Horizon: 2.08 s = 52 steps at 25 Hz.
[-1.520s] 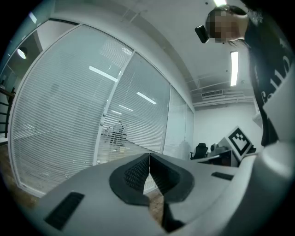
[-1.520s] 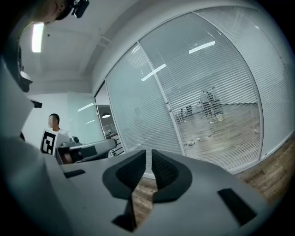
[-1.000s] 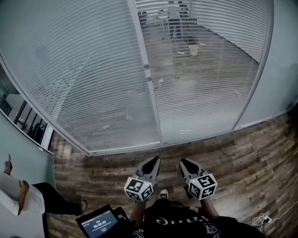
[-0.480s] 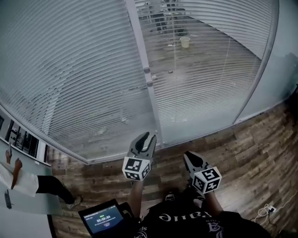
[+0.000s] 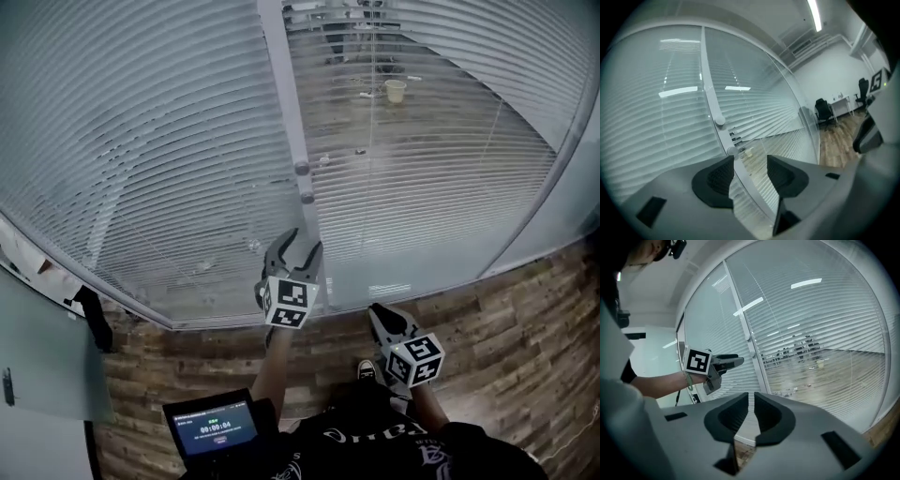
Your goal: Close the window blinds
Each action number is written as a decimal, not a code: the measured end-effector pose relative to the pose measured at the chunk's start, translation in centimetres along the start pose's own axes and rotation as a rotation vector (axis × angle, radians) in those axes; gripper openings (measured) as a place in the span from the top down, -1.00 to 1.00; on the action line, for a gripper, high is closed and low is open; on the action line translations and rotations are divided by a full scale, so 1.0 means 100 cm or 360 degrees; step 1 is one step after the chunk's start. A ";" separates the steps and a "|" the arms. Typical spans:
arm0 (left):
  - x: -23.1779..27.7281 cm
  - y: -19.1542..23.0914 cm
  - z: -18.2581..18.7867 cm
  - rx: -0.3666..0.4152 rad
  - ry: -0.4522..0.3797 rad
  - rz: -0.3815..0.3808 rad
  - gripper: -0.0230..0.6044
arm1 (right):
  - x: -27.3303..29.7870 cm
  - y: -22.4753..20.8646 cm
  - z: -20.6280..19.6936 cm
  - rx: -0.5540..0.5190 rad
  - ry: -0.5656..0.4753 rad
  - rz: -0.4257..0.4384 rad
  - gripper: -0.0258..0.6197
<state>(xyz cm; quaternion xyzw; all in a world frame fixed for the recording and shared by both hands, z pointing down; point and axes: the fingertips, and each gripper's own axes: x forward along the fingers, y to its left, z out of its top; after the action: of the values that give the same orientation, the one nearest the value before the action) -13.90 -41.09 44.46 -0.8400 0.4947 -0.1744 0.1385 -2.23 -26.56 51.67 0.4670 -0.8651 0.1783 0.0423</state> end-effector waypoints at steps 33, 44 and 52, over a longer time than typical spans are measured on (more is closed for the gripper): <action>0.105 0.040 0.012 0.0578 0.0330 0.0426 0.34 | 0.091 -0.111 0.039 0.0064 0.0103 0.0276 0.76; 0.096 0.069 -0.005 -0.2136 -0.0632 0.0481 0.53 | 0.085 -0.128 0.030 0.0101 0.0107 0.0200 0.76; 0.097 0.060 0.009 -0.0443 -0.0041 0.0491 0.41 | 0.085 -0.128 0.025 0.0097 0.0124 0.0183 0.76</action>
<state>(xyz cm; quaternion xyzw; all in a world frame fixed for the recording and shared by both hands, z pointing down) -13.81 -52.36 42.70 -0.7675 0.6350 -0.0703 0.0524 3.81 -40.56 54.78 0.4104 -0.8823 0.2247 0.0513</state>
